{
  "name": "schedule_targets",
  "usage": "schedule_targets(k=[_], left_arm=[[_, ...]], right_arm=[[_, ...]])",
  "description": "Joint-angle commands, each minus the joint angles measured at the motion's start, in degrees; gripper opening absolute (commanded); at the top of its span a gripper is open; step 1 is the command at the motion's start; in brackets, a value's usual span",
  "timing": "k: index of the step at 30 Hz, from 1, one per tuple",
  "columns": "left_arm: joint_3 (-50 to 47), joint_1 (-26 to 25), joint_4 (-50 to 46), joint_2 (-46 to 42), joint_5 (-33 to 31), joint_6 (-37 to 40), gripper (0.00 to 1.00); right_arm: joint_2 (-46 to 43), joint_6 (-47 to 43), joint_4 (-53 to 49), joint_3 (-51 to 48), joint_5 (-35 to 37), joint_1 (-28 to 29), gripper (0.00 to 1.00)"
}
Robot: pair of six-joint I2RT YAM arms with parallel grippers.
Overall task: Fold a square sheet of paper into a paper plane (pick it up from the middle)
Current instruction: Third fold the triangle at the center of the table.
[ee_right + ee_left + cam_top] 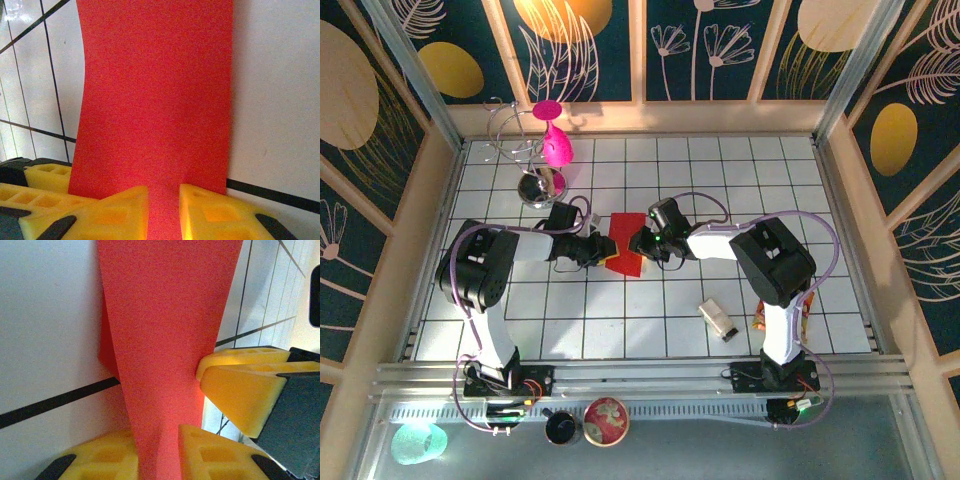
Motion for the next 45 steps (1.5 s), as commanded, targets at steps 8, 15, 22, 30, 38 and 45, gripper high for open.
schedule_targets(k=[8, 15, 22, 30, 38, 45], left_arm=[[0.55, 2.33, -1.04, 2.53, -4.36, 2.93, 0.21], [-0.78, 2.34, 1.69, 1.96, -3.05, -0.05, 0.07], [-5.39, 2.33, 9.38, -1.96, -1.81, -8.64, 0.0], [-10.78, 2.17, 17.16, -7.61, -4.1, -19.9, 0.0], [-12.41, 1.28, 21.11, -8.58, -4.42, -25.5, 0.0], [-13.32, 1.03, 23.59, -8.43, -4.35, -27.66, 0.01]], right_arm=[[0.49, -1.44, -3.16, -2.92, 3.16, -0.69, 0.26], [-1.33, -2.89, -0.85, -4.02, 3.5, -0.77, 0.32], [-11.32, -11.73, 7.15, -7.5, 7.07, -0.99, 0.54], [-17.96, -24.48, 13.53, -13.11, 10.32, 1.64, 0.63], [-19.32, -39.87, 22.04, -17.03, 13.98, 8.85, 0.62], [-16.29, -49.74, 27.1, -18.9, 14.68, 12.92, 0.67]])
